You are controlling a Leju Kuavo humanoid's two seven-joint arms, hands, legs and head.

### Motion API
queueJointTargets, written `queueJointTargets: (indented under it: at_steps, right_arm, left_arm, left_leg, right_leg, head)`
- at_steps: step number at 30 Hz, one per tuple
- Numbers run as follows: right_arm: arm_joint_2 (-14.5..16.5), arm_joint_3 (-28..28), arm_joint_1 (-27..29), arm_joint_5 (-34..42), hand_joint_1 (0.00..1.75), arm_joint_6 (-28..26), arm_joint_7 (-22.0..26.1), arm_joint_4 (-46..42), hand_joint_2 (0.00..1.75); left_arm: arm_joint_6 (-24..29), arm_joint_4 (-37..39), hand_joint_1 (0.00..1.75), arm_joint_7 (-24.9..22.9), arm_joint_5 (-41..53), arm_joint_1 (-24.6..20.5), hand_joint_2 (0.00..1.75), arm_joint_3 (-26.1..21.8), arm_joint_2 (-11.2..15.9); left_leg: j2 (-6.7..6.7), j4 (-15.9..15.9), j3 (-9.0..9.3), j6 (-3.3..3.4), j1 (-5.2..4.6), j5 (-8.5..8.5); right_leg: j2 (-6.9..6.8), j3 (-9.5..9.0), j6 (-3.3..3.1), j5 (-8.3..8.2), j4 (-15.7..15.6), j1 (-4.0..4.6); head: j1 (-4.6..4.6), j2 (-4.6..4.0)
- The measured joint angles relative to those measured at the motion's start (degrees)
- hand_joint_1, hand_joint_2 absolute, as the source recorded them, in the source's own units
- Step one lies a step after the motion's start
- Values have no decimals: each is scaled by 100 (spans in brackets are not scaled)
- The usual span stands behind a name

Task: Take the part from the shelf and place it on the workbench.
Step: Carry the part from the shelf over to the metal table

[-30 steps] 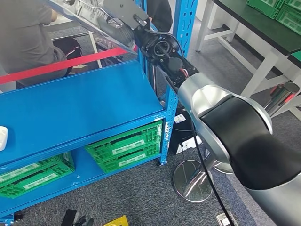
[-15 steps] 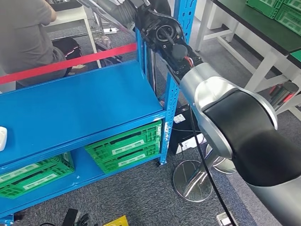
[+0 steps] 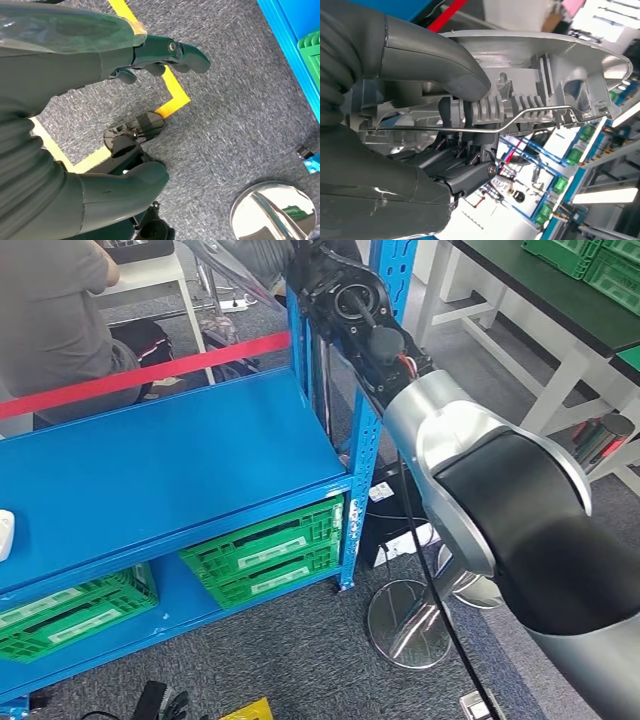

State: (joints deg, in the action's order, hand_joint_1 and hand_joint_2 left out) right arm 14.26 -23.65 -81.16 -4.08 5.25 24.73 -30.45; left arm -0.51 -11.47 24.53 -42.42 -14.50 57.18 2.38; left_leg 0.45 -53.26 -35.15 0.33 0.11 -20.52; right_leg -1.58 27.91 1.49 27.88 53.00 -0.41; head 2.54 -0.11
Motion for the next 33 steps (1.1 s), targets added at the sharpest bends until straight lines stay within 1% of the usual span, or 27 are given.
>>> queueJointTargets:
  at_steps: [6, 14, 18, 27, 33]
  right_arm:
    - [-14, 1, 18, 585, 175, 143, 46, -48, 175]
    - [-16, 114, 104, 1392, 175, 17, 48, -42, 175]
    - [-16, 203, 125, 1827, 175, 74, -17, -22, 175]
    - [-16, 322, 168, 1979, 175, 121, -45, 26, 175]
    - [-16, 405, 188, 2336, 175, 176, -57, 87, 175]
  left_arm:
    - [-1, 0, 0, -2, 2, -9, 175, 1, -2]
    - [2, 0, 0, -18, -5, -10, 175, 2, 1]
    - [21, 0, 0, -19, -42, -7, 175, 1, 4]
    - [49, 0, 0, -19, -40, 6, 175, 1, 19]
    - [68, 0, 0, -19, -57, 11, 175, 2, 28]
  left_leg:
    - [1, 0, 1, 0, 0, 0]
    - [1, 0, 1, 0, 0, 0]
    - [1, 0, 1, 0, 0, 0]
    - [0, 2, 0, -1, 0, 0]
    - [1, 2, 1, -1, 0, 0]
  right_leg:
    - [0, -1, 0, 0, 0, 0]
    - [1, -1, 0, 0, 0, 0]
    - [1, -1, 0, 0, 0, 0]
    - [1, -1, 0, 0, 0, 1]
    - [1, -1, 0, 0, 0, 1]
  head:
    - [0, 0]
    - [0, 0]
    - [0, 0]
    - [0, 0]
    - [0, 0]
